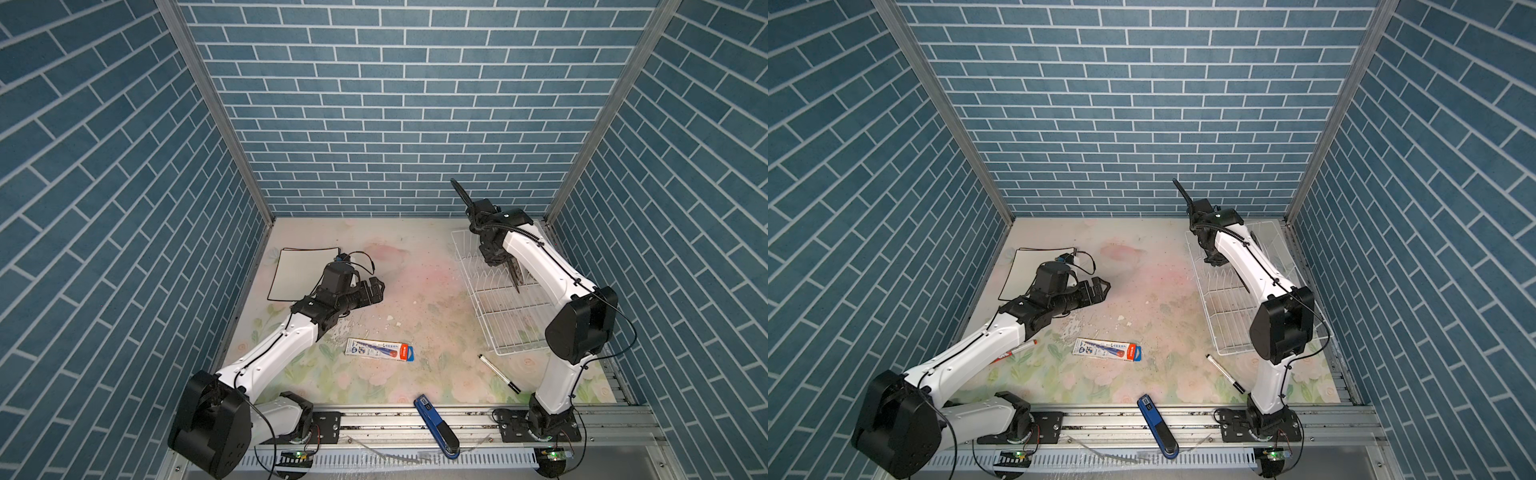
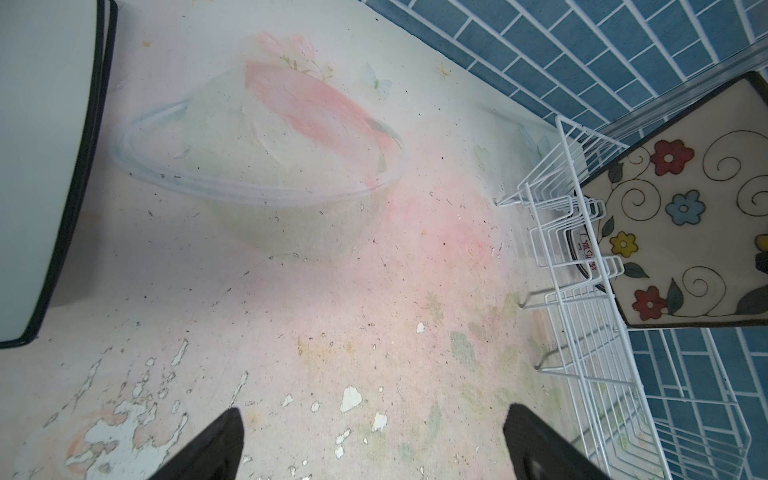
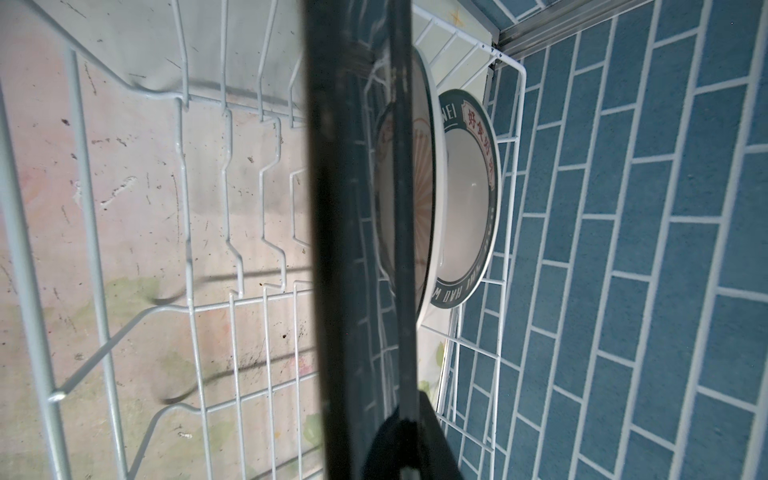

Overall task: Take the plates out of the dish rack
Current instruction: 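Lift the flowered square plate up out of the rack with the right gripper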

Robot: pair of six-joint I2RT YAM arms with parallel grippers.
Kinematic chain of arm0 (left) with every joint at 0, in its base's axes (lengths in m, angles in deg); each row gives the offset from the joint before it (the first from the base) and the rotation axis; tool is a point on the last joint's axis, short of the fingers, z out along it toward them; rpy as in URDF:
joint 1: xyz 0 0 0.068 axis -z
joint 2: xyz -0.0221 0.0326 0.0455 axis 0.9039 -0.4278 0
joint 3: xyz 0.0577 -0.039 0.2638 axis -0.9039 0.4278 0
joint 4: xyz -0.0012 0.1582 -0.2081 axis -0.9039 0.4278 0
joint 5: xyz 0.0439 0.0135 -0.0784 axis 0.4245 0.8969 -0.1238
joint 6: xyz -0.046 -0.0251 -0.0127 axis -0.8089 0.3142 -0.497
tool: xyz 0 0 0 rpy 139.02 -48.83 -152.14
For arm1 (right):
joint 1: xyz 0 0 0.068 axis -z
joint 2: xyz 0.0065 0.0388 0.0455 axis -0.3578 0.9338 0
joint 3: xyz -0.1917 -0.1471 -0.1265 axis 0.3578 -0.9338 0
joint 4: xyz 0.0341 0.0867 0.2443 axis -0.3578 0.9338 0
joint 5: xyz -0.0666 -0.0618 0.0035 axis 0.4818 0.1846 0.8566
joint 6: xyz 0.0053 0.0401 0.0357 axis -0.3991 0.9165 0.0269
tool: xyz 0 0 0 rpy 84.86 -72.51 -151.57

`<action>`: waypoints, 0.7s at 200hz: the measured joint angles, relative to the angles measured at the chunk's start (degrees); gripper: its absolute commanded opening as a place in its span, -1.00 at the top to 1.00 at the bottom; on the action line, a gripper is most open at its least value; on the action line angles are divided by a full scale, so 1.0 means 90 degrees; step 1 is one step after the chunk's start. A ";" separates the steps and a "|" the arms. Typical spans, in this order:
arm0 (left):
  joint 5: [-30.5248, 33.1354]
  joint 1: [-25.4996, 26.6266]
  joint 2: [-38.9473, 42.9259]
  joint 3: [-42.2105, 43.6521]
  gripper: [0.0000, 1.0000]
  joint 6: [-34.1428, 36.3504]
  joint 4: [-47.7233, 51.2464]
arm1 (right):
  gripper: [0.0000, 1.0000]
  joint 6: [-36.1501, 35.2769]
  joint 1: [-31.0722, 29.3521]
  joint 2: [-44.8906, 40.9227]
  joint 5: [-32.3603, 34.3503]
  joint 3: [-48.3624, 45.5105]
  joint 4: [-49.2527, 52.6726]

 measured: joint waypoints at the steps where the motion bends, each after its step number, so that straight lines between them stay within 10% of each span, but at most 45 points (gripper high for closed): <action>1: 0.0000 0.0000 0.0000 0.0002 -0.99 0.0000 0.0000 | 1.00 0.0000 0.0000 0.0000 0.0002 0.0000 0.0002; 140: 0.0027 0.0000 0.0236 0.0073 -0.99 -0.0151 0.0007 | 1.00 -0.0270 -0.0228 -0.0627 0.0068 -0.0002 -0.0138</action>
